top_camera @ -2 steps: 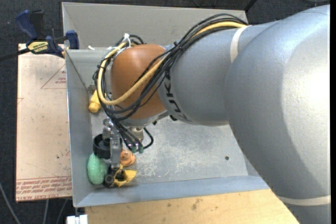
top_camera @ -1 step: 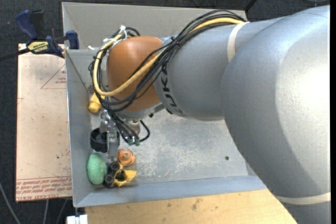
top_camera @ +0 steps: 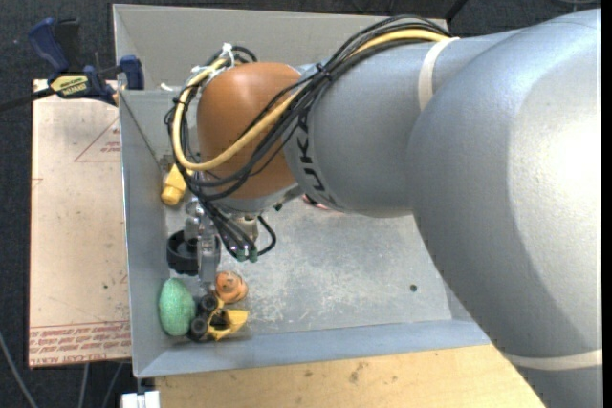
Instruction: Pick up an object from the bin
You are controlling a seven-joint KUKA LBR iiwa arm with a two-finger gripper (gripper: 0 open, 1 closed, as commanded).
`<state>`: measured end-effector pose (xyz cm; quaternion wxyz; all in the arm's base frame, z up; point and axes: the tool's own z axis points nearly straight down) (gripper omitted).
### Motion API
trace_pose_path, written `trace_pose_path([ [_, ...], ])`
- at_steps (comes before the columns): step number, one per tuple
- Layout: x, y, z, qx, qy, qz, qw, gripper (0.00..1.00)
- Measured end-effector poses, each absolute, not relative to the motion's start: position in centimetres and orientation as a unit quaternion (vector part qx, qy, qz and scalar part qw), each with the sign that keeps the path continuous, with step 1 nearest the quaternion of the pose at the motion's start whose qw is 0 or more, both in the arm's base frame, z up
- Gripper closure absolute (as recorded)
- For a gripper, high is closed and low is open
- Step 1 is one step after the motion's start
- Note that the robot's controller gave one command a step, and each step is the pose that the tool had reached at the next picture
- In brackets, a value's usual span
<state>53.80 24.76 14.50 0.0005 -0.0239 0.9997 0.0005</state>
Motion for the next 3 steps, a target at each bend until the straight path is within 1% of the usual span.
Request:
trace_pose_path([
  [1,50.3,24.2,10.9,-0.023,1.000,0.002,0.003,1.00],
  [2,51.1,24.6,9.1,-0.052,0.999,0.007,0.007,1.00],
  [3,51.5,23.7,9.7,-0.058,0.998,0.003,0.004,1.00],
])
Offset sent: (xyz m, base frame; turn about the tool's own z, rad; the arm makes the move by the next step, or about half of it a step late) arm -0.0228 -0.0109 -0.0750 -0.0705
